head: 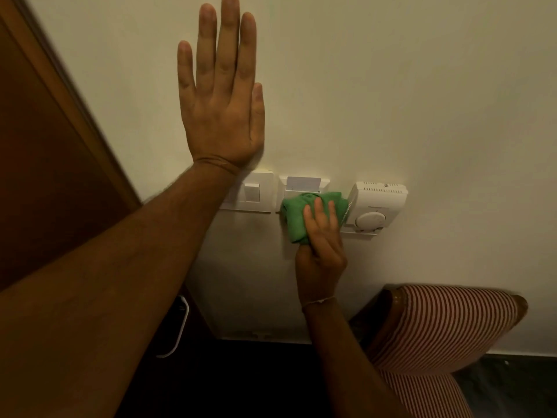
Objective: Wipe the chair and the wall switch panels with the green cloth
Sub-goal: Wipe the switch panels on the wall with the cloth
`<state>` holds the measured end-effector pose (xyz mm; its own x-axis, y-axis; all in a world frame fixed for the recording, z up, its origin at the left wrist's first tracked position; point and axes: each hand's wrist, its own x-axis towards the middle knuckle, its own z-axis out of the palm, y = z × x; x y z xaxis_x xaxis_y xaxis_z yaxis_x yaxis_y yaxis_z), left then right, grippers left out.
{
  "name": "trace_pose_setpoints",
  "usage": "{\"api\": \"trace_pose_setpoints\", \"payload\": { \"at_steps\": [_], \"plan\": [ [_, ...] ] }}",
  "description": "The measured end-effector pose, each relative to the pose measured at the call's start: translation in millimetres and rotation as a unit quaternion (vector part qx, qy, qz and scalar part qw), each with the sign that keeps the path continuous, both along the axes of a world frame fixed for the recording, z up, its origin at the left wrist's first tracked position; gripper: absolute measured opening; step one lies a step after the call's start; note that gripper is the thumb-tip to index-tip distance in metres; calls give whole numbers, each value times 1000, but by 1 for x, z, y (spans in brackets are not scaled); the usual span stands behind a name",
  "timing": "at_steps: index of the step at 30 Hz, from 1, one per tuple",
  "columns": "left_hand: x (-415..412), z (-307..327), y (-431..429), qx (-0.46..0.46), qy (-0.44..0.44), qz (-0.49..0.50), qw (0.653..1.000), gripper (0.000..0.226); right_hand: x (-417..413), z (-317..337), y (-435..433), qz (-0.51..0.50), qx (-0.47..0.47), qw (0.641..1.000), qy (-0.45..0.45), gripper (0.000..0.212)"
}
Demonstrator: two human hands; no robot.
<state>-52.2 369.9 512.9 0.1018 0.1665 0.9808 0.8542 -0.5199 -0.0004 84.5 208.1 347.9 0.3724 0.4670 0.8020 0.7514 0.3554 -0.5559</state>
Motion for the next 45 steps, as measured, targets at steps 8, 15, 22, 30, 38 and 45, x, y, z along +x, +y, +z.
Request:
{"api": "trace_pose_setpoints", "payload": {
  "at_steps": [8,15,22,30,38,45],
  "plan": [
    [2,4,-6,12,-4,64,998,66,-37,18,14,31,-16,989,-140,41],
    [4,3,-6,8,-12,58,998,62,19,1,-6,-30,-26,996,-79,44],
    [-1,9,-10,-6,-1,68,998,70,-33,3,10,23,-31,991,-128,43],
    [2,1,7,11,-10,51,999,66,17,-7,5,32,-20,980,-195,34],
    [1,3,4,-1,-2,36,999,66,35,-19,1,17,-40,988,-151,30],
    [-6,18,-32,-80,43,25,996,67,40,3,-18,46,-115,975,-183,52]
  ]
}}
